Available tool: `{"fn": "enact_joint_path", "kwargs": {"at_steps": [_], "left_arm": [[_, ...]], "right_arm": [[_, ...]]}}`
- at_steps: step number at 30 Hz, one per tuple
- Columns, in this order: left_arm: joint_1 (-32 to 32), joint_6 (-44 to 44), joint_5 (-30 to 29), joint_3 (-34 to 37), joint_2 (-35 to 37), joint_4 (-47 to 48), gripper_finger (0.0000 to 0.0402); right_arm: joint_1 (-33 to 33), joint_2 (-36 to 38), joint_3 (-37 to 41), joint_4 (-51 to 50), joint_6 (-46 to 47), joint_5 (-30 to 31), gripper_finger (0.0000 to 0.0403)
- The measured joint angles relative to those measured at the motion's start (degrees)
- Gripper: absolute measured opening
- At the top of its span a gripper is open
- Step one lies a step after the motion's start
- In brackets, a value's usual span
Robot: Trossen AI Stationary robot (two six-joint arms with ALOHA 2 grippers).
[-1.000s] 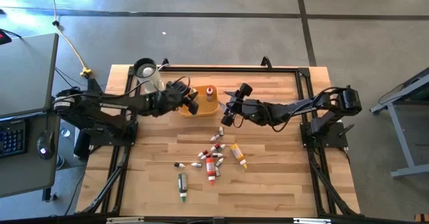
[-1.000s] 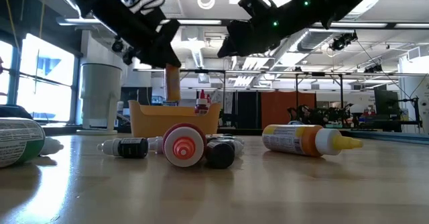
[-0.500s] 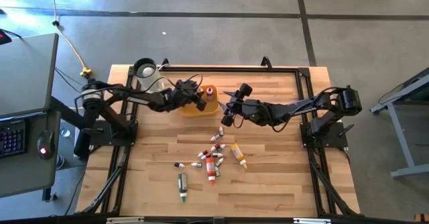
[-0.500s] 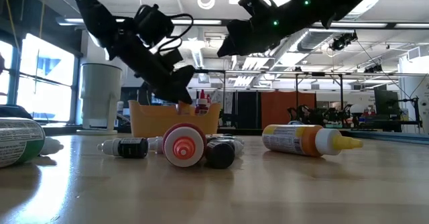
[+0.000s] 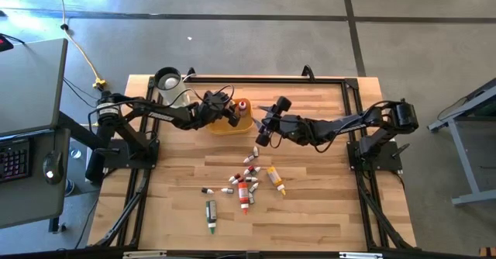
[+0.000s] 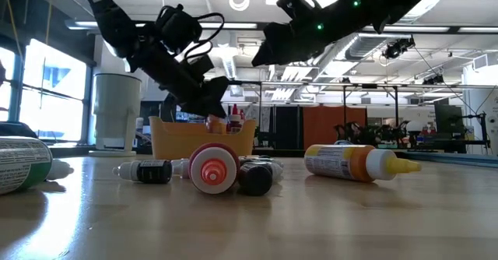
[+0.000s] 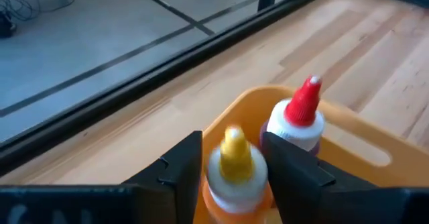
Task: Pick & Place food coloring
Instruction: Put the large yellow food coloring bottle into the yellow bin
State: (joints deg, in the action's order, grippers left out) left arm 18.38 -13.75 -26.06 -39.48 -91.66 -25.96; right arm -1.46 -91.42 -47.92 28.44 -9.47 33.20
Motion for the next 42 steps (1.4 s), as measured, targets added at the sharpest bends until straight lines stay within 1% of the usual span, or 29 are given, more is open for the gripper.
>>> {"fn": "enact_joint_path", "kwargs": {"at_steps": [7,11,16,18,24,26,28,31,36,40,42], "left_arm": [[0.01,0.01,-0.11,-0.02,0.00,-0.21,0.0162],[-0.01,0.01,-1.58,-0.02,0.01,-0.22,0.0164],[-0.01,1.54,-2.98,0.00,1.24,-0.02,0.0165],[-0.01,1.54,-2.39,0.00,2.33,-0.06,0.0165],[-0.01,1.53,2.16,0.02,8.03,0.62,0.0165],[-0.01,1.54,4.63,0.00,10.81,0.83,0.0165],[0.01,1.52,8.55,0.04,14.06,2.55,0.0165],[-0.01,1.48,16.42,0.00,19.19,5.03,0.0165],[-0.06,-0.77,27.58,0.02,26.23,12.89,0.0165],[-0.40,-2.33,37.01,0.02,28.82,17.34,0.0165],[-1.69,-3.00,38.90,0.04,29.08,16.90,0.0165]], "right_arm": [[0.00,0.00,0.00,-0.02,0.00,-2.02,0.0220],[0.01,0.00,0.00,-0.21,0.00,-2.42,0.0220],[0.01,0.00,0.00,-2.79,0.00,-6.14,0.0220],[0.01,0.00,0.02,-3.53,0.00,-6.61,0.0220],[0.01,0.00,0.02,-4.01,0.00,-6.50,0.0220],[0.01,0.00,0.02,-4.48,0.00,-6.66,0.0220],[0.01,0.00,0.02,-5.69,-0.01,-7.64,0.0220],[0.50,0.00,0.04,-7.64,-1.57,-8.77,0.0220],[3.31,0.06,0.07,-8.16,-1.88,-7.69,0.0220],[6.82,1.71,0.07,-10.38,1.45,-6.72,0.0220],[8.84,3.12,0.07,-11.13,1.59,-5.77,0.0220]]}}
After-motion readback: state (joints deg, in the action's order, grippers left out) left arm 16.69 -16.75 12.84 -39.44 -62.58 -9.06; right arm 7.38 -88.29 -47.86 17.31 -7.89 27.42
